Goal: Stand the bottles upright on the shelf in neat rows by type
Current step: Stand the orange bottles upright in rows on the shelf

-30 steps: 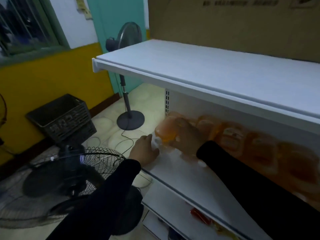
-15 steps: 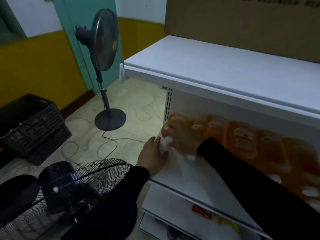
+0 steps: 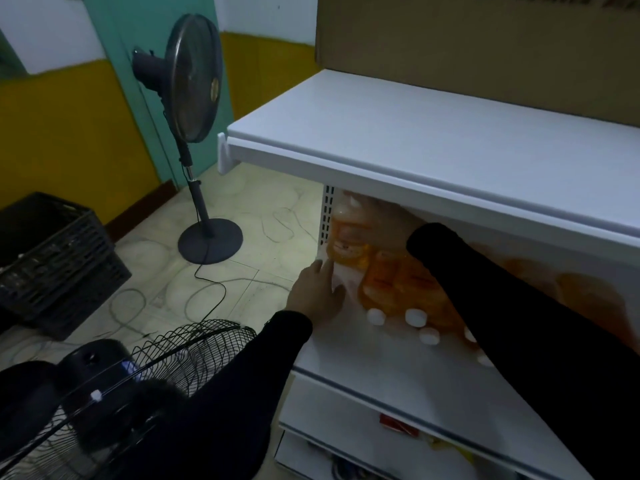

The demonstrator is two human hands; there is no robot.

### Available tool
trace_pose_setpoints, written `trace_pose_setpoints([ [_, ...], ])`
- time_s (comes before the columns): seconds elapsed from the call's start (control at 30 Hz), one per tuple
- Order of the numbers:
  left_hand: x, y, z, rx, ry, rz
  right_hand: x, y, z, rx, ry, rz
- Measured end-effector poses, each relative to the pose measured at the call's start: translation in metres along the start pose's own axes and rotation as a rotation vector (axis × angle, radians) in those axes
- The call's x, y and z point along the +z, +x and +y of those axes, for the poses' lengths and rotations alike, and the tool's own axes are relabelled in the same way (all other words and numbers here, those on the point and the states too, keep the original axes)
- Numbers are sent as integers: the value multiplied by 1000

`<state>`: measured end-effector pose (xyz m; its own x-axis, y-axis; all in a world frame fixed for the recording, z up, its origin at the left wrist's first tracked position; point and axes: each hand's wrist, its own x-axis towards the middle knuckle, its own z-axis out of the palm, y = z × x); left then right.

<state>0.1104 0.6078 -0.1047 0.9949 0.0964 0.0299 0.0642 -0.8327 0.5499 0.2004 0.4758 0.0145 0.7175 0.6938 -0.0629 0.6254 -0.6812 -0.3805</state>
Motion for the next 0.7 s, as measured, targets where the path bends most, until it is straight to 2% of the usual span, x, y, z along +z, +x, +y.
trace_pose_setpoints([
  [0.1, 17, -16, -22, 90, 228, 0, 9, 7, 1, 130, -38, 49],
  [0.2, 29, -27, -37, 147, 353, -32, 12, 14, 2, 179, -73, 54],
  [0.57, 34, -33, -43, 125, 340, -31, 28, 19, 10, 155, -219, 242],
  [0.7, 33, -33, -43, 124, 332, -32, 27, 13, 13, 152, -200, 248],
])
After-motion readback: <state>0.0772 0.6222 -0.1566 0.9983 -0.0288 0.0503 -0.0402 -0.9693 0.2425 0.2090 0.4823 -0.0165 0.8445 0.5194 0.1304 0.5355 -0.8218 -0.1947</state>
